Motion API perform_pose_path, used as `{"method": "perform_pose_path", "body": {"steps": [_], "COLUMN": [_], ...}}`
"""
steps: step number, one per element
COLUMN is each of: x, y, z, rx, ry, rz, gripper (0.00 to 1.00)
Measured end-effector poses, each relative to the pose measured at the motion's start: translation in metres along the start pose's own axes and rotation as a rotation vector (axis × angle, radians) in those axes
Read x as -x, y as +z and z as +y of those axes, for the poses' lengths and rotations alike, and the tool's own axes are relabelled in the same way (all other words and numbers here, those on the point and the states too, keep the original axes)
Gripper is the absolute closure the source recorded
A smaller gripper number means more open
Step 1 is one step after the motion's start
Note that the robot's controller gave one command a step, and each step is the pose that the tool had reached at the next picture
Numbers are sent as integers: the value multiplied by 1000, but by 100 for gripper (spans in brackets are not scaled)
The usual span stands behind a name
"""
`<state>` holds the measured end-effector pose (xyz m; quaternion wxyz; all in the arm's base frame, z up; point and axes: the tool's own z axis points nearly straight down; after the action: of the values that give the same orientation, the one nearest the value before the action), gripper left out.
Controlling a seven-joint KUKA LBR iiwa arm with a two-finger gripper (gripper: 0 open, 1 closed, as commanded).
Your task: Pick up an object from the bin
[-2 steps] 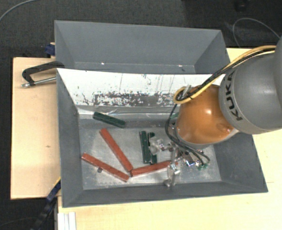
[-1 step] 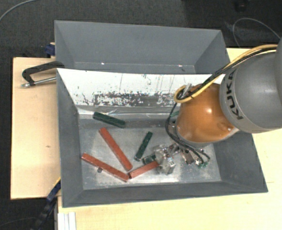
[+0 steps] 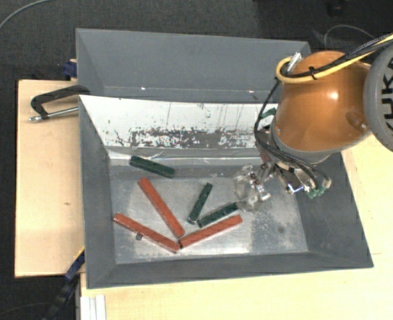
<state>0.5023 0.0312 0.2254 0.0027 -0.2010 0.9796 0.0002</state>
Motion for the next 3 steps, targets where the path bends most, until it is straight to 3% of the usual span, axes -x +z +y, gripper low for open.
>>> {"method": "perform_pose_path", "body": {"steps": [1, 2, 3], "x": [0, -5, 11], "y": [0, 138, 155], "z": [0, 0, -36], "rx": [0, 6, -1], "ry": [0, -138, -166], "rz": [0, 10, 1], "gripper": [0, 0, 0]}}
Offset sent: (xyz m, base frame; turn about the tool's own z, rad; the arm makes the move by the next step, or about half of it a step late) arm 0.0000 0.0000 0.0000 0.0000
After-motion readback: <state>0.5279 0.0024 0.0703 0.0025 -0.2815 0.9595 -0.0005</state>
